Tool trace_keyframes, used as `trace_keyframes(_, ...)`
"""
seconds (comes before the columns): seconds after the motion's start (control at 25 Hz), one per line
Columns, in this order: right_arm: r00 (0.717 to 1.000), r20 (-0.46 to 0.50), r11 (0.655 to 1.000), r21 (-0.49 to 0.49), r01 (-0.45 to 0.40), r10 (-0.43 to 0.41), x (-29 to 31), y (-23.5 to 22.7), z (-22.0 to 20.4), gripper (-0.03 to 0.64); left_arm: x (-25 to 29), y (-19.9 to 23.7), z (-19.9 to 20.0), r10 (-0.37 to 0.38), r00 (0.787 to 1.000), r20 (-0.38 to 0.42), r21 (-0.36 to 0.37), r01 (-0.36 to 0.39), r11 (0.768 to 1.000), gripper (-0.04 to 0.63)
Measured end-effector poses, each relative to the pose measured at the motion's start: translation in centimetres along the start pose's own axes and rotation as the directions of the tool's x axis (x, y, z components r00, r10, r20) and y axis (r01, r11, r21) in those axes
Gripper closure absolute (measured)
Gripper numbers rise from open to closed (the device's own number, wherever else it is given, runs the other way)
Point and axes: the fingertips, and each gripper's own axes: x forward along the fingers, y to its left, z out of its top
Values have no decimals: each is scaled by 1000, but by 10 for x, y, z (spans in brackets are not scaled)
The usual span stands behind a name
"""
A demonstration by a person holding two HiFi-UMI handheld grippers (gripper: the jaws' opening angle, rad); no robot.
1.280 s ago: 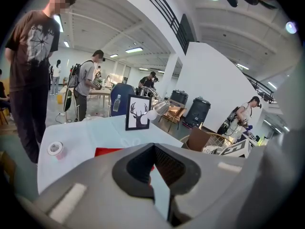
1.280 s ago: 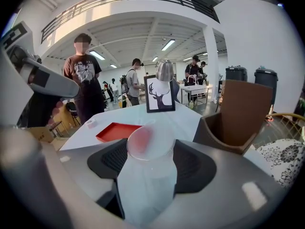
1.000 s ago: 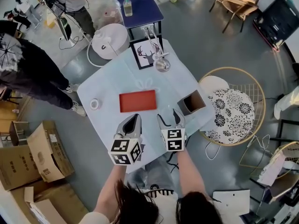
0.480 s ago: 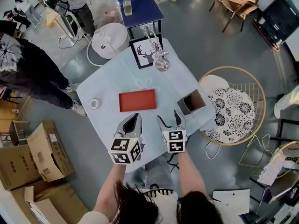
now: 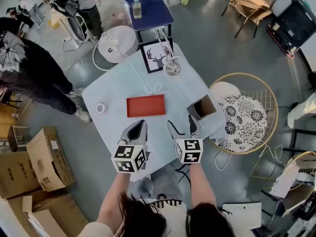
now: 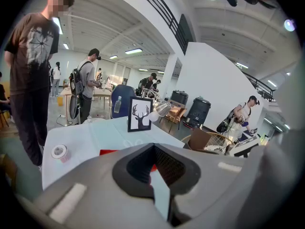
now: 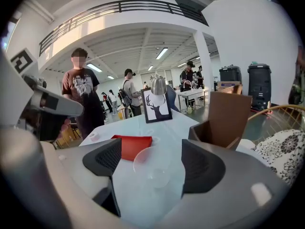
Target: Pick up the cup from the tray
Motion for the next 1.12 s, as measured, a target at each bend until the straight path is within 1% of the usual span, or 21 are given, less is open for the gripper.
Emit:
trace_keyframes(0.2,999,40,998,-48,37,-35,-24,-4,21,206,-12,-3,9,-5,1000,15,-9,5,1000,595)
trace_keyframes(0.32,998,46,997,-65,37,-34,-37,-1,31,201,-21,-7,14,-19,999,39,-11,20,1000,595)
trace_keyframes(0.44,998,57,997,-66,39,-36,-51,6,39,212,-32,-9,24,-25,997,69,-39,28,999,595)
trace_keyframes(0.52,996,74,997,-51,50,-46,-61,11,45,286,-38,-11,29,-34,995,95,-50,39,998,595)
trace_keyframes(0.6,994,94,997,-46,58,-54,-69,19,52,332,-42,-14,31,-48,992,115,-42,53,998,595)
trace_keyframes(0.72,993,114,998,-55,40,-33,-79,34,63,369,-50,-20,35,-67,988,138,-36,73,997,595)
trace_keyframes(0.8,993,121,998,-62,21,-13,-85,46,68,372,-58,-22,35,-72,987,145,-32,78,996,595)
trace_keyframes(0.84,992,127,997,-69,23,-14,-88,50,71,384,-61,-22,34,-73,986,148,-30,78,996,595)
trace_keyframes(0.88,990,137,996,-78,37,-26,-92,53,74,423,-65,-22,34,-75,986,150,-29,80,996,595)
trace_keyframes(0.92,988,149,994,-89,61,-47,-96,54,78,496,-68,-23,34,-78,985,154,-27,83,996,595)
trace_keyframes(0.96,985,162,991,-100,84,-67,-99,55,81,586,-72,-23,34,-82,984,157,-25,87,996,595)
trace_keyframes(1.0,982,171,989,-111,94,-74,-102,58,83,591,-75,-24,34,-86,983,160,-23,90,996,595)
trace_keyframes(1.12,983,173,988,-130,84,-61,-108,69,85,591,-84,-25,33,-95,981,169,-20,99,995,595)
